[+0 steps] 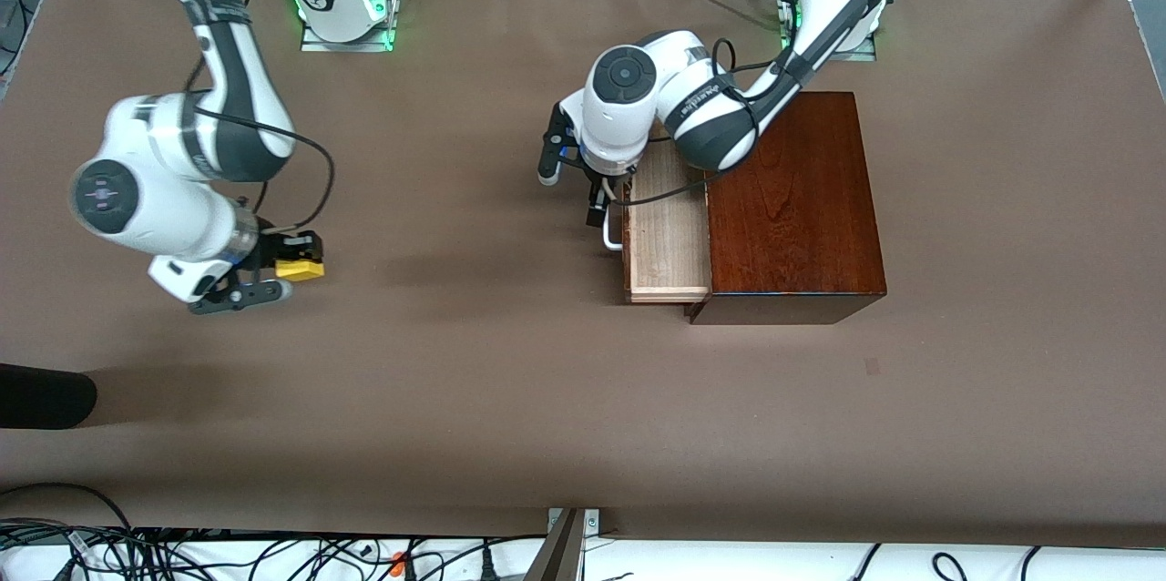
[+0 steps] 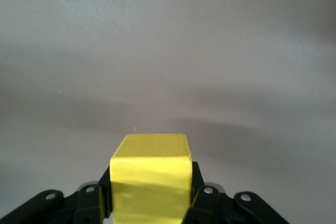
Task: Open drawer, take yellow block, close drawer
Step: 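Set the cube down with the right gripper while the left gripper pushes the drawer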
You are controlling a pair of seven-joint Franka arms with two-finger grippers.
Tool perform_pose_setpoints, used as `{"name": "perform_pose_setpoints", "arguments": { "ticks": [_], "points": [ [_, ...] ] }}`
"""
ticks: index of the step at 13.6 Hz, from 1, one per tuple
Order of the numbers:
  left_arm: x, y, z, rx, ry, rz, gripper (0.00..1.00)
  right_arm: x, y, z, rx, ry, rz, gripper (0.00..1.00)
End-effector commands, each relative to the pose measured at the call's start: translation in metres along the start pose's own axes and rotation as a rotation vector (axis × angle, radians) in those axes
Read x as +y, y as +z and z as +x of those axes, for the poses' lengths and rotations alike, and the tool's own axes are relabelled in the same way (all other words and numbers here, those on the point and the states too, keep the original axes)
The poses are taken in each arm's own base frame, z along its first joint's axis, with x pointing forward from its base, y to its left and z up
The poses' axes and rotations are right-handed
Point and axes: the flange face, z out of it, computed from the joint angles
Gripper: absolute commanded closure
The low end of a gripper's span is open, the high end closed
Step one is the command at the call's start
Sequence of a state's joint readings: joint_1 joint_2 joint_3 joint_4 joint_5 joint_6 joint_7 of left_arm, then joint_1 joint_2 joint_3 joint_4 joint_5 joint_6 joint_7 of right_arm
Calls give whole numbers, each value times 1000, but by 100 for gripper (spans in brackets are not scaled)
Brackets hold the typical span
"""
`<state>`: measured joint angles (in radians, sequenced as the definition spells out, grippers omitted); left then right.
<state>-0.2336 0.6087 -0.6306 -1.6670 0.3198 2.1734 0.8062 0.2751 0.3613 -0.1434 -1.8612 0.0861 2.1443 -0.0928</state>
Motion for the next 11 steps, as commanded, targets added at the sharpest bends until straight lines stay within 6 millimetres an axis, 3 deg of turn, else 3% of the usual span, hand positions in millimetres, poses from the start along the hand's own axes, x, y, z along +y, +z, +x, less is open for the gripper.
{"name": "perform_pose_setpoints", "arguments": {
  "ticks": [1, 7, 11],
  "points": [
    [-6, -1, -26, -55, 25, -17, 0, -7, 28, -22, 60, 15, -41, 100],
    [-10, -16, -51, -124, -11, -65, 0, -3, 103, -26, 75, 19, -53, 100],
    [-7, -23, -59, -164, -21, -96, 0, -1, 126, -29, 77, 20, -58, 100]
  ]
}}
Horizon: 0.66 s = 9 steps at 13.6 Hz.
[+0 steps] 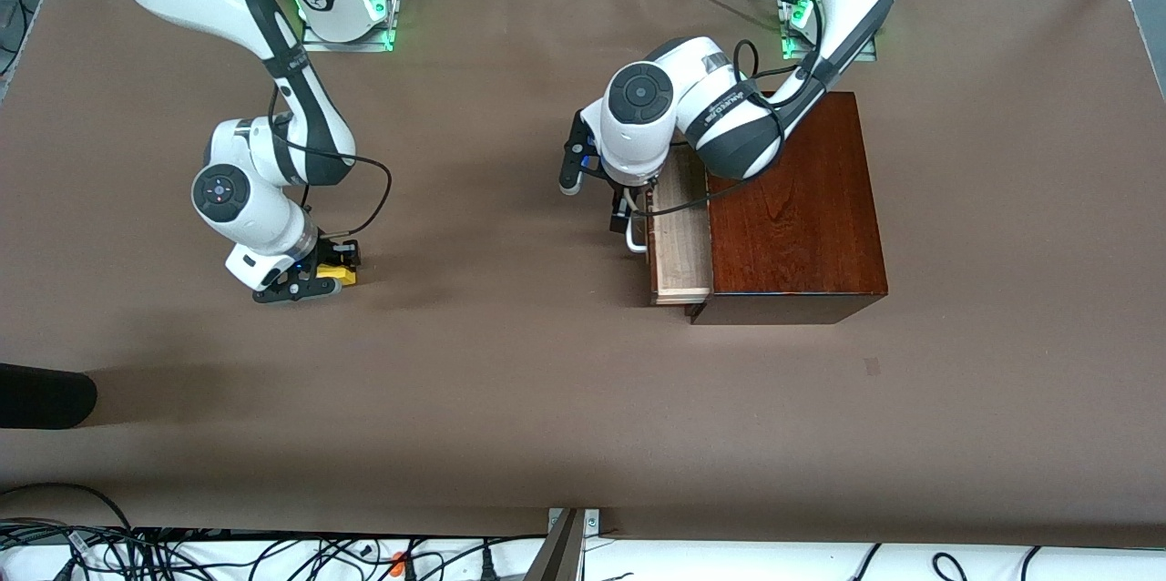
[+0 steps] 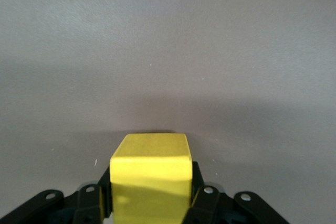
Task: Open drawer, take yellow block, close drawer
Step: 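Set the cube down with the right gripper while the left gripper pushes the drawer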
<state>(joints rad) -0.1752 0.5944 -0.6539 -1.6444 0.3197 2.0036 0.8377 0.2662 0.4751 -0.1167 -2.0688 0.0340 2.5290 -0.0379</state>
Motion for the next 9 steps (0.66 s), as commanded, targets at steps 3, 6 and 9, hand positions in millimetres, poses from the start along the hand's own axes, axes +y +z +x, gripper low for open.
{"name": "perform_pose_setpoints", "arguments": {
  "ticks": [3, 6, 9],
  "points": [
    [2, -17, -35, -99, -25, -20, 0, 0, -17, 3, 49, -1, 4, 21],
    [0, -21, -44, -117, -40, -39, 0, 0, -62, 11, 119, 3, 10, 0],
    [-4, -21, -53, -118, -60, -44, 0, -2, -177, 12, 61, 5, 44, 0]
  ]
}}
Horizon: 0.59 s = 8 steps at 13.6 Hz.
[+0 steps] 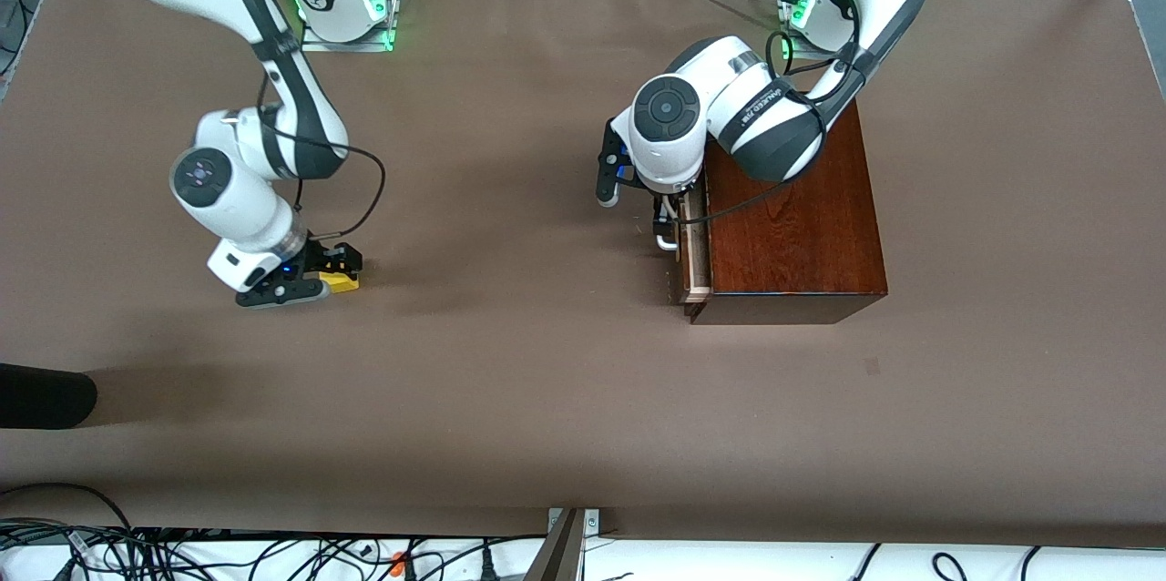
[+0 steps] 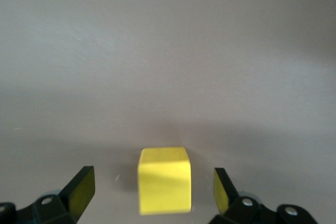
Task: Open drawer, take yellow block, close drawer
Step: 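Set the cube down with the right gripper while the left gripper pushes the drawer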
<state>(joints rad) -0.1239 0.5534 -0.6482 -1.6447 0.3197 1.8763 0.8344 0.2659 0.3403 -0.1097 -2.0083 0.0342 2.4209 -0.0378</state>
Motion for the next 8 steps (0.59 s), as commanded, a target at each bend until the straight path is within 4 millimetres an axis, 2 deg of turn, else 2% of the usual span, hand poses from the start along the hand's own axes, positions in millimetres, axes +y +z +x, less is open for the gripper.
{"name": "perform_pose_setpoints", "arguments": {
  "ticks": [1, 4, 5, 7, 8],
  "points": [
    [-1, -6, -15, -39, -8, 12, 0, 0, -123, -2, -45, 13, 35, 0],
    [-6, -6, -29, -50, -24, -5, 0, 5, -223, -5, -86, 23, 91, 0],
    [-7, -7, -31, -48, -29, -5, 0, 15, -252, -4, -102, 37, 102, 0],
    [-7, -7, -31, -48, -29, -5, 0, 21, -291, -3, -104, 26, 106, 0],
    [-7, -7, -32, -50, -28, -4, 0, 19, -305, -4, -103, 4, 104, 0]
  ]
}}
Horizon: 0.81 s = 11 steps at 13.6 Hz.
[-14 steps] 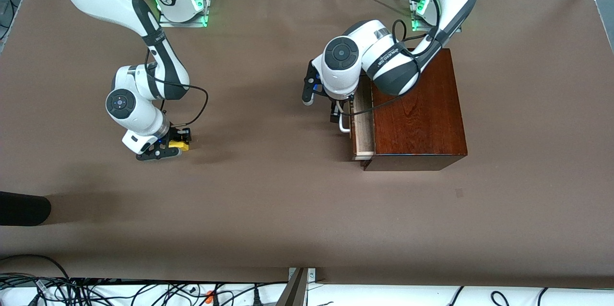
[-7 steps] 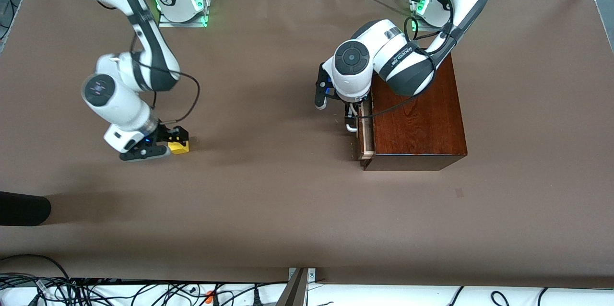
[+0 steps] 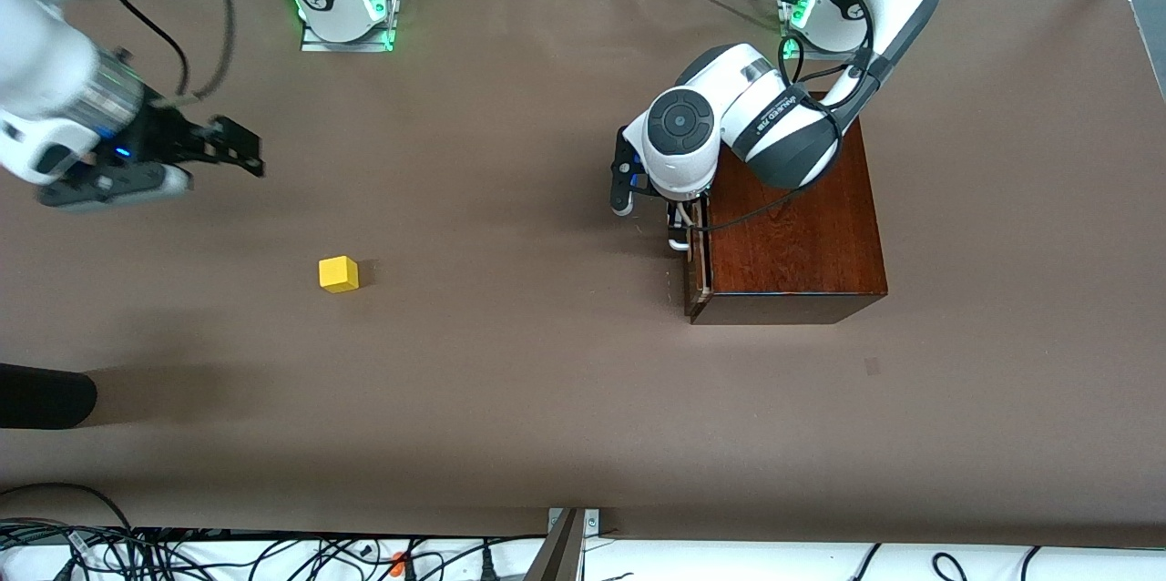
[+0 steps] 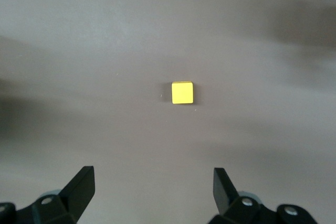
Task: Open drawer, take yellow block, close drawer
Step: 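Push the drawer fully shut with the left gripper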
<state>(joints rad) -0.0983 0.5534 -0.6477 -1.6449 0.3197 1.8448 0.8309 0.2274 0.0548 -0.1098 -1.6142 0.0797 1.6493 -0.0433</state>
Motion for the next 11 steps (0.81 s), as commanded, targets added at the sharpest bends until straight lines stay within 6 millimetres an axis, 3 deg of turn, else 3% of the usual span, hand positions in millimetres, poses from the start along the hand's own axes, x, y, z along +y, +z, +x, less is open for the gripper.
{"name": "perform_pose_setpoints", "arguments": {
  "ticks": [1, 11],
  "points": [
    [-1, -13, -15, -34, -1, 27, 0, 2, -22, 9, -40, -18, 13, 0],
    [-1, -16, -25, -50, -19, 16, 0, 8, -15, 13, -65, -5, -4, 0]
  ]
}}
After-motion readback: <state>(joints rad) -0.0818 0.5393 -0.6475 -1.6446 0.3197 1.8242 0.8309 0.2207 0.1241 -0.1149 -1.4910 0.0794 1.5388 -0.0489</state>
